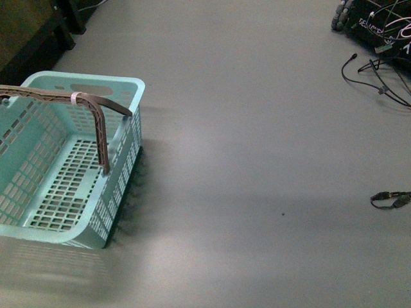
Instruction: Pick lemon and mango into basket
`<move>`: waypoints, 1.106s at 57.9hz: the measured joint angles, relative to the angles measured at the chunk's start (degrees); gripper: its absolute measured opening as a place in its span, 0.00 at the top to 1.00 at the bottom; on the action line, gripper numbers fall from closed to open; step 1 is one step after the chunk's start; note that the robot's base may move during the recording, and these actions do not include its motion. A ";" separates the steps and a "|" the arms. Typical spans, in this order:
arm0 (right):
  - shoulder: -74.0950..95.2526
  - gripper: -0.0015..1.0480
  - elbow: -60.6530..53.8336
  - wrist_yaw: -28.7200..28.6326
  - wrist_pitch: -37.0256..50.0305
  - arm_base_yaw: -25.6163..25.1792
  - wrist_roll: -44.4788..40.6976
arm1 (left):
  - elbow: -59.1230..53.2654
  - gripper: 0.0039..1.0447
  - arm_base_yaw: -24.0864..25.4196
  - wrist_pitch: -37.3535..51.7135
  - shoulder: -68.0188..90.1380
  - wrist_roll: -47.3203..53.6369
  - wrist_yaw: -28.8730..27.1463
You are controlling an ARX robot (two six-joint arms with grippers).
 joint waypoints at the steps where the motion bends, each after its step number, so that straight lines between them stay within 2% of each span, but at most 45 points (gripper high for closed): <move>1: 0.00 0.08 0.00 0.00 0.00 0.00 0.00 | 0.42 0.06 -0.20 0.09 0.46 -0.52 -0.26; 10: 0.00 0.08 0.00 0.00 0.00 0.00 0.00 | 8.57 0.06 -2.67 0.57 8.72 -4.07 -1.73; 29: 0.00 0.08 0.00 0.00 0.00 0.00 0.00 | 25.44 0.06 -2.93 -2.14 23.54 -6.45 -2.51; 48: 0.00 0.08 0.00 0.00 0.00 0.00 0.00 | 30.67 0.07 -4.52 -2.60 29.00 -6.67 -3.67; 56: 0.00 0.08 0.00 0.00 0.00 0.00 0.00 | 30.60 0.23 -4.81 -2.43 29.11 -6.78 -2.86; 64: 0.00 0.08 0.00 0.00 0.00 0.00 0.00 | 30.49 0.46 -4.79 -4.72 29.11 -6.86 -3.85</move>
